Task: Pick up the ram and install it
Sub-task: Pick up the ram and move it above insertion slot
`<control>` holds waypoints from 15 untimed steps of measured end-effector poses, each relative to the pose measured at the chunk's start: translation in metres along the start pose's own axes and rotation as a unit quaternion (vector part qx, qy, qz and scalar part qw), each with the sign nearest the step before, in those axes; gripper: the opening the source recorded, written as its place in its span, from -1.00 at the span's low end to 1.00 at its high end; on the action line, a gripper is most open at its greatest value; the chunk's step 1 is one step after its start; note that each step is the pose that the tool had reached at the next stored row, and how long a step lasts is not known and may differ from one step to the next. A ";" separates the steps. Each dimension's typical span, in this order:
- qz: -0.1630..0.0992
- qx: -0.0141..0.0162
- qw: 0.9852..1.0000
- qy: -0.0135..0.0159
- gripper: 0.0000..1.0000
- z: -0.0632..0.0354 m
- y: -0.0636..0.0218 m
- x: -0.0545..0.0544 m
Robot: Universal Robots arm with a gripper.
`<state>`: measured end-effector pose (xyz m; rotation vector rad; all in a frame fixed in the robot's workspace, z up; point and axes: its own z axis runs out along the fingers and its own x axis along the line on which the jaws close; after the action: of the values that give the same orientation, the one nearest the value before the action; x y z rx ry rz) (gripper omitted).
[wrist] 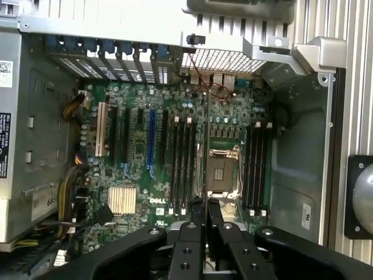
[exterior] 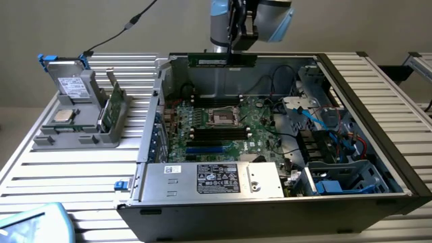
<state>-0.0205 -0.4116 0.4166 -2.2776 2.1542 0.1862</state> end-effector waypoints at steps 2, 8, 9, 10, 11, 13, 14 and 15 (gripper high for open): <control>0.002 0.000 1.000 0.001 -0.73 0.0010 -0.0011 0.000; 0.018 0.001 1.000 0.002 -0.73 0.0051 -0.0026 0.001; 0.021 0.002 1.000 0.003 -0.73 0.0059 -0.0031 0.001; 0.023 0.002 1.000 0.003 -0.73 0.0066 -0.0037 0.001; 0.026 0.002 1.000 0.004 -0.73 0.0074 -0.0045 0.001; 0.029 0.002 1.000 0.006 -0.73 0.0085 -0.0063 0.001; 0.031 0.002 0.999 0.008 -0.73 0.0091 -0.0073 0.001; 0.033 0.002 0.999 0.009 -0.73 0.0096 -0.0081 0.001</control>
<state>-0.0132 -0.4116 0.4063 -2.2160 2.2372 0.1617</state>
